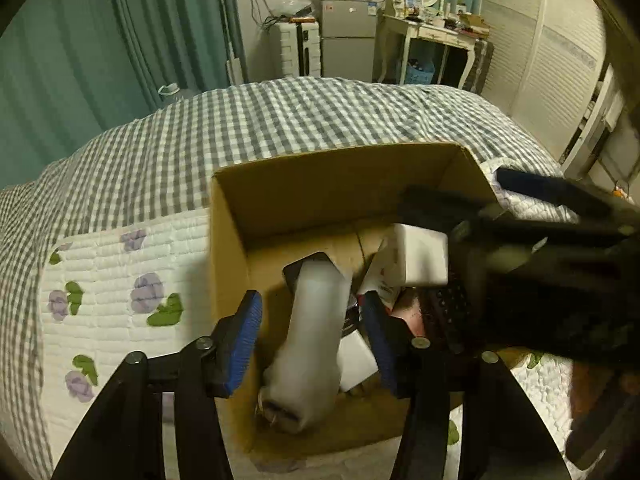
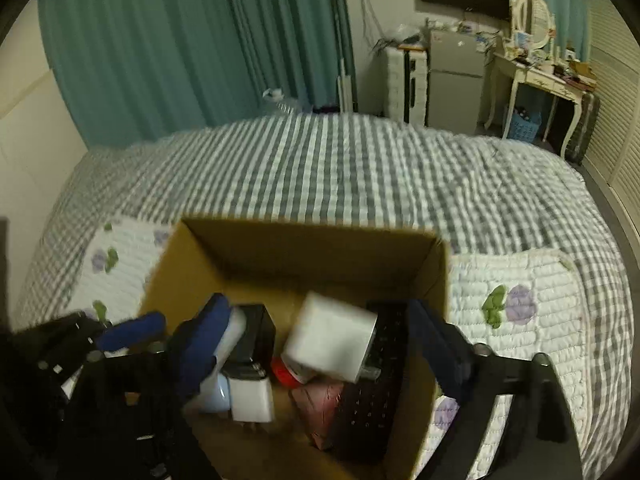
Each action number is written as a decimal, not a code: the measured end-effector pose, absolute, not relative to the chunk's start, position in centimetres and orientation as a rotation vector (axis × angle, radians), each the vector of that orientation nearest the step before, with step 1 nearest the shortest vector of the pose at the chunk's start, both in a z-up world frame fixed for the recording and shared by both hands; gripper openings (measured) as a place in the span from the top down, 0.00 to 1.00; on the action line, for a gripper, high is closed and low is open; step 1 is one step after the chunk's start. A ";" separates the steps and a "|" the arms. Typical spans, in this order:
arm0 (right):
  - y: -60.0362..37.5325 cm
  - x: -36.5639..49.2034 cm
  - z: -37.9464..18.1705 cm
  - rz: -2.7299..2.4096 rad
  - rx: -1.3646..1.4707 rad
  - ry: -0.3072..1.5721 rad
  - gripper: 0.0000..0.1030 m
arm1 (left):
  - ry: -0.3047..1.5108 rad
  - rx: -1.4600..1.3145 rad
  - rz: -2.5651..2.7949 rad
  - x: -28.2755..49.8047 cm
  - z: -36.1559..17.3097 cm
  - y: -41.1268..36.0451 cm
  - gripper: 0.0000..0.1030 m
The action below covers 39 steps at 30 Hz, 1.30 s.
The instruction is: Organize rigid objects
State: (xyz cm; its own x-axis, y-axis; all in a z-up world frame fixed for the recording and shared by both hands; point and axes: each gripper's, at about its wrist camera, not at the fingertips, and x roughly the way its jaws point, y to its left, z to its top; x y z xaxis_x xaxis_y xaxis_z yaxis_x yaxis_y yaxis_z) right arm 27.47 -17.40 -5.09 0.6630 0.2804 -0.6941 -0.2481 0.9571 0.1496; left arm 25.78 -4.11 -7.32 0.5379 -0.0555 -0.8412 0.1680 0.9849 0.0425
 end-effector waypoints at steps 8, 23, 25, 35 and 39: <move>-20.6 22.3 3.0 0.233 0.077 0.681 0.08 | 0.874 0.112 -0.110 21.8 0.6 -4.1 0.37; -24.8 2.0 17.9 0.160 0.047 0.387 0.00 | 0.528 0.039 -0.069 5.9 17.5 -3.3 0.28; -24.7 0.2 18.3 0.160 0.044 0.368 0.00 | 0.496 0.048 -0.063 4.3 17.9 -3.2 0.28; -22.9 -3.5 13.5 0.125 0.009 0.292 0.00 | 0.402 0.030 -0.014 0.4 13.5 -1.6 0.28; -22.0 -3.2 9.0 0.118 0.008 0.282 0.00 | 0.371 0.055 0.006 -0.4 9.8 -1.7 0.28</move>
State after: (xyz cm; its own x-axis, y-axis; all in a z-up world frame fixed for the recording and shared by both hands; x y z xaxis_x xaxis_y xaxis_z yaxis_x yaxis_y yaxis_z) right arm -3.24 -22.05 9.01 0.9537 0.1175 -0.2770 -0.1154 0.9930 0.0241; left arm -0.36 -1.71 9.85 0.9319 0.0156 -0.3624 0.0044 0.9985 0.0543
